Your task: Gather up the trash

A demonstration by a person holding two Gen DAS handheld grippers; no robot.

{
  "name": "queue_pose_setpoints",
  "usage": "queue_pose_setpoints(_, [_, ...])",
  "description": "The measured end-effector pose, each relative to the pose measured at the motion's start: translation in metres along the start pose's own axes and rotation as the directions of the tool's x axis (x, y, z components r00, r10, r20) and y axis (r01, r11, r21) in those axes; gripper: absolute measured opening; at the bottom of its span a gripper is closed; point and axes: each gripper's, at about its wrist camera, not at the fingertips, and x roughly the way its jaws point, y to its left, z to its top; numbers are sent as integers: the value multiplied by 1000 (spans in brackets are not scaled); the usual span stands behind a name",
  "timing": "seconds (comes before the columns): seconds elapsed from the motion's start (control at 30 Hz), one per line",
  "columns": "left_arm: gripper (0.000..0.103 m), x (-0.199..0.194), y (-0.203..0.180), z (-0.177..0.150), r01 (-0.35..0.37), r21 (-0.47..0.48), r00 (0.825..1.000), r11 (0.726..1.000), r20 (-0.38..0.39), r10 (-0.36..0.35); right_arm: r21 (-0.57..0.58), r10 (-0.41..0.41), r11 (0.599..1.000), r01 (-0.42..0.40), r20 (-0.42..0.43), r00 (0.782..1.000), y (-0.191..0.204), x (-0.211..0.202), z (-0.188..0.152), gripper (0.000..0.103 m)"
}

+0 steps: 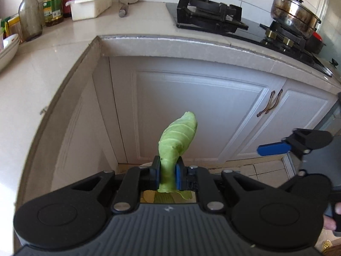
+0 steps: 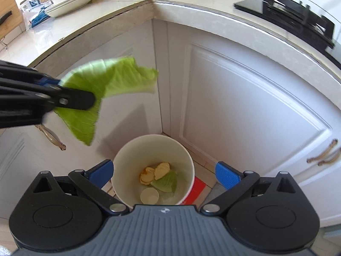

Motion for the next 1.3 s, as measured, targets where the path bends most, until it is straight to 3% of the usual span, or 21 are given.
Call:
queue_pose_setpoints(0.33, [13,100,-5,-31,-55,-25,990,998,-129,51,76,-52,996,50,24,998,-16,-43,-29,103])
queue_pose_setpoints(0.43, [19,119,-5,-36,-83,-22,983,996,-169,78,87,-50,995,47,33,998,-25,-56,-32,103])
queue_pose_setpoints(0.47, [32,124,-4,-37,-90,-20,981,996,-175,85,85,-50,995,47,35,998,-25,-58,-32,103])
queue_pose_setpoints(0.5, [59,128,-4,-38,-99,-14,979,995,-181,95,81,-50,996,47,38,998,-25,-58,-32,103])
queue_pose_setpoints(0.57, [86,129,-3,-41,-115,-12,980,993,-162,111,76,-49,996,46,41,998,-24,-59,-32,103])
queue_pose_setpoints(0.97, [94,91,-13,-32,-150,10,988,989,-24,150,55,-34,998,31,58,998,-19,-59,-17,103])
queue_pose_setpoints(1.17, [96,47,-18,-28,-174,8,982,985,77,173,52,-44,998,41,59,997,-22,-66,-9,103])
queue_pose_setpoints(1.3, [96,16,-19,-25,-206,-28,973,978,99,208,70,-78,995,74,45,996,-23,-74,-6,103])
